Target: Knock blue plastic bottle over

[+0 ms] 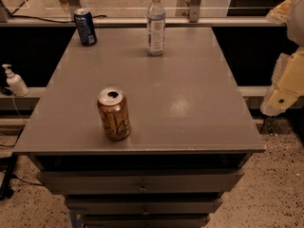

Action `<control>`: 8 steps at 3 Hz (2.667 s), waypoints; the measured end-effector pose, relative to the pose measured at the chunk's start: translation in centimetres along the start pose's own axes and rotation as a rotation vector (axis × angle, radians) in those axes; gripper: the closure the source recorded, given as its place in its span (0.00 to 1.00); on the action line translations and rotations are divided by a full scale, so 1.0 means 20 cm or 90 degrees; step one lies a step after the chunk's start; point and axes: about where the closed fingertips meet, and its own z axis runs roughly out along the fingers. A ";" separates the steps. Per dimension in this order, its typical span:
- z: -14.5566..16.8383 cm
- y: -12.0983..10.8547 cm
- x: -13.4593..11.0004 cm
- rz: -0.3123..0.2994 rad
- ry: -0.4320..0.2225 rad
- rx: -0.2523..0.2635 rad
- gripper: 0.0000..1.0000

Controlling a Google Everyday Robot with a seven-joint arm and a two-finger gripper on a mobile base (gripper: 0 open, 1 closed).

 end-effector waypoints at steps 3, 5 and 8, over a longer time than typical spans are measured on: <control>0.17 -0.09 0.04 0.047 -0.056 0.024 0.00; 0.56 -0.50 -0.07 0.087 -0.229 0.087 0.00; 0.93 -0.84 -0.25 0.146 -0.392 0.045 0.00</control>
Offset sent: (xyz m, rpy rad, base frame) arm 0.0193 -0.0175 -0.0172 0.1019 -0.0277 -0.0766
